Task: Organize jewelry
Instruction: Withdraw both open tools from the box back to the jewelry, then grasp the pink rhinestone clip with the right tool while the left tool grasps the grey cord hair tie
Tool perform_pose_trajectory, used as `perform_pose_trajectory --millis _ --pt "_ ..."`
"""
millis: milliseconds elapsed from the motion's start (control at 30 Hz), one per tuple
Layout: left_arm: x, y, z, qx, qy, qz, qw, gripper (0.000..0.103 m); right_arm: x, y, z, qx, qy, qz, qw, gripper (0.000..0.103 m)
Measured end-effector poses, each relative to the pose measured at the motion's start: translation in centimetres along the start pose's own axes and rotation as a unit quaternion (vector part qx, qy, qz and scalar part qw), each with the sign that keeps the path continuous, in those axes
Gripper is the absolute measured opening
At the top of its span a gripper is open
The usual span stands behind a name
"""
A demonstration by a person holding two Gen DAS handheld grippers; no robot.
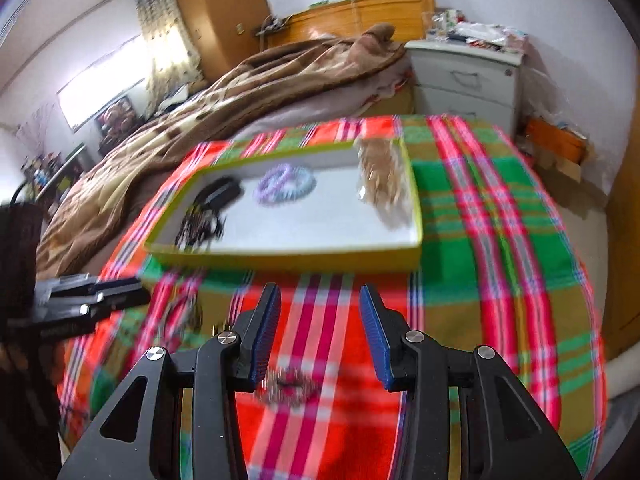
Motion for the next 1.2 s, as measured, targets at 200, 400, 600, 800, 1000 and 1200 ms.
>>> perform_pose_trajectory --millis 200,400,600,800,1000,1200 --pt "0.0 -0.9 -0.5 -0.013 0.004 0.003 0.9999 0.041 -1.3 -2.4 -0.3 -0.019 0.061 0.086 0.994 0.042" --pt "0.1 -1.2 -0.5 -0.017 0.010 0.006 0.9998 0.041 -2.5 -3.1 -1.4 -0.040 0.082 0.148 0.985 0.044" --pt "0.3 -1.3 -0.8 -0.024 0.014 0.004 0.9996 0.041 -3.0 -4.0 -2.3 -0.068 0.105 0.185 0.975 0.051" --pt "0.5 -1.3 -1.1 -0.029 0.019 0.002 0.9994 0.041 -3.4 -4.1 -2.6 -0.072 0.093 0.231 0.966 0.051" --pt "0.8 -1.5 -1.5 -0.037 0.018 0.004 0.9992 0.041 -3.3 -3.9 -2.6 -0.077 0.093 0.234 0.965 0.051" --pt "0.5 -1.4 -1.6 -0.036 0.020 0.008 0.9991 0.041 -2.4 -4.5 -1.8 -0.067 0.087 0.210 0.972 0.029"
Point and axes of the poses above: each gripper's, at about its wrist camera, not at the fingertips, and z roughly against the way its jaws point, x to its right, y to its top, the point moved 2 cm from there along -z, roughly the way its jaws point, and after that the axes turned 3 degrees about -y, right-handed, at the moved point
